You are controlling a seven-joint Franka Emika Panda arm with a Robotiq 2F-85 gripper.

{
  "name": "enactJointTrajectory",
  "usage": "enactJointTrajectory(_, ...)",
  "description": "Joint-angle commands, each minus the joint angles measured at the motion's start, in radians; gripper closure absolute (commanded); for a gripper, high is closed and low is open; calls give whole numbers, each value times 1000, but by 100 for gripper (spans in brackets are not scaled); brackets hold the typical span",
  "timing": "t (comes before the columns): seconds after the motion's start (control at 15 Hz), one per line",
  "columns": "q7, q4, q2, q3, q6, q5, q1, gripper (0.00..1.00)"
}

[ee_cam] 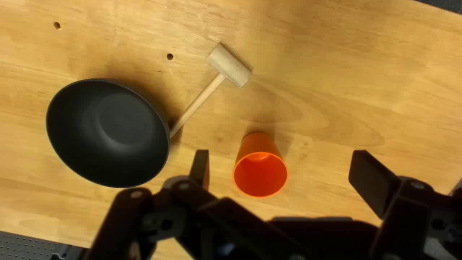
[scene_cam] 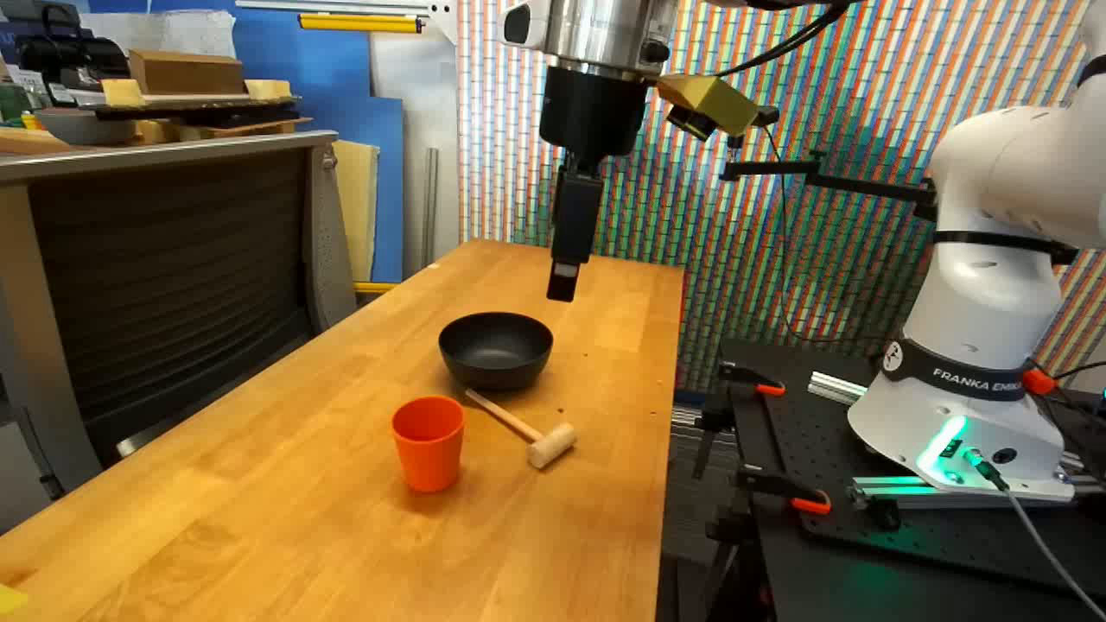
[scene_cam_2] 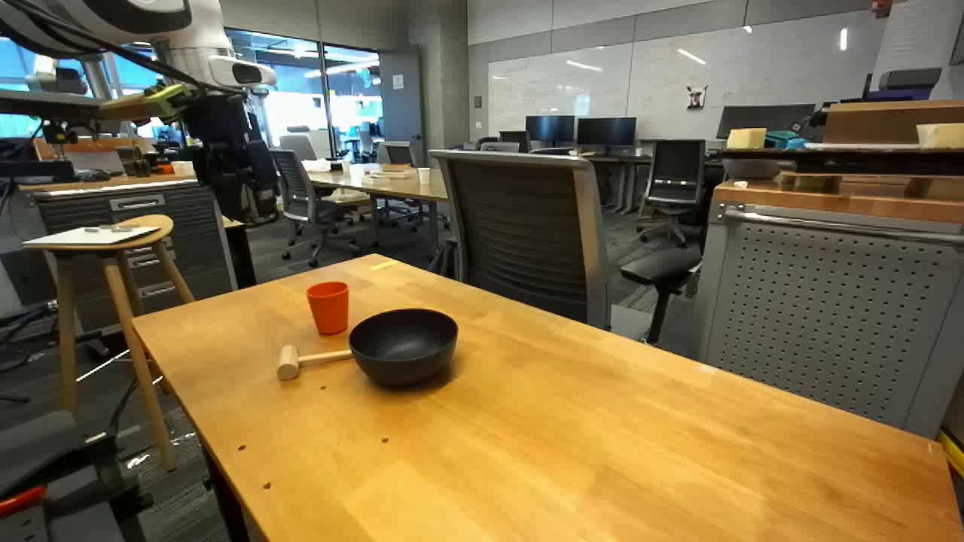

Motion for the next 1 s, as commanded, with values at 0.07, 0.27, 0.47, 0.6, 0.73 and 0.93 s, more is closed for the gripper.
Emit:
enactJointTrajectory(0.07, 4, 9, 1, -20, -2, -6, 20, 0)
enactJointTrajectory(0.27, 17, 50, 58, -23, -14, -23, 6, 0)
enactJointTrajectory(0.47, 99, 151, 196, -20, -27, -111, -15, 0)
enactJointTrajectory(0.6, 131, 228, 293, -35, -33, -156, -8, 0)
enactJointTrajectory(0.73, 126, 320, 394, -59, -45, -161, 10, 0)
enactJointTrajectory(0.93, 112, 451, 531, -96, -72, -159, 36, 0)
